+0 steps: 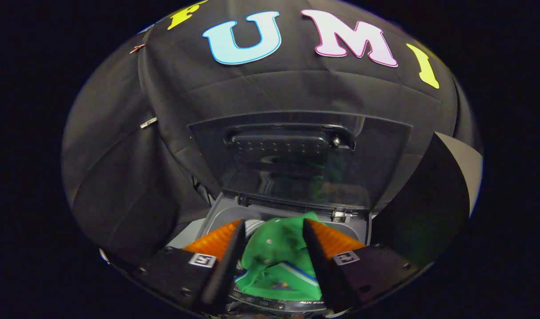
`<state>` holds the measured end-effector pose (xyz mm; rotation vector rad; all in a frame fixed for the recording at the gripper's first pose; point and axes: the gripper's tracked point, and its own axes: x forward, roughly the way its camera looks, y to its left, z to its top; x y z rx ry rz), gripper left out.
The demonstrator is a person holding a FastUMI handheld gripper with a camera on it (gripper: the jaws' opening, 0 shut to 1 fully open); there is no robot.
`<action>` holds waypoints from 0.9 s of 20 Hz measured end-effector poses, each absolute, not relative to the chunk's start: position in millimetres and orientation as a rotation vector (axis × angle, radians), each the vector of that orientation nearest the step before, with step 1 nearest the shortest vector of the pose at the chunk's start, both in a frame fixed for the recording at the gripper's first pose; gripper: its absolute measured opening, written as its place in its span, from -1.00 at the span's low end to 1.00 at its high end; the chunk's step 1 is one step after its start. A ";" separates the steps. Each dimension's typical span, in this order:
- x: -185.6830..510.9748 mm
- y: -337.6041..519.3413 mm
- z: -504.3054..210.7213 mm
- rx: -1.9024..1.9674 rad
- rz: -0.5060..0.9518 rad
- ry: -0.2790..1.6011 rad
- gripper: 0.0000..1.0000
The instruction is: Put the clothes into the washing machine and then close the washing machine lid.
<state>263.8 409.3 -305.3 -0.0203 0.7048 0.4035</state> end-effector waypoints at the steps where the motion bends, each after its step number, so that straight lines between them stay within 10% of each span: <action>1: 265.0 403.5 -311.5 -0.020 0.391 0.711 0.66; 2: 268.3 399.2 -313.9 -0.020 0.379 0.710 0.99; 18: 321.7 393.1 -175.2 0.047 0.354 0.317 0.99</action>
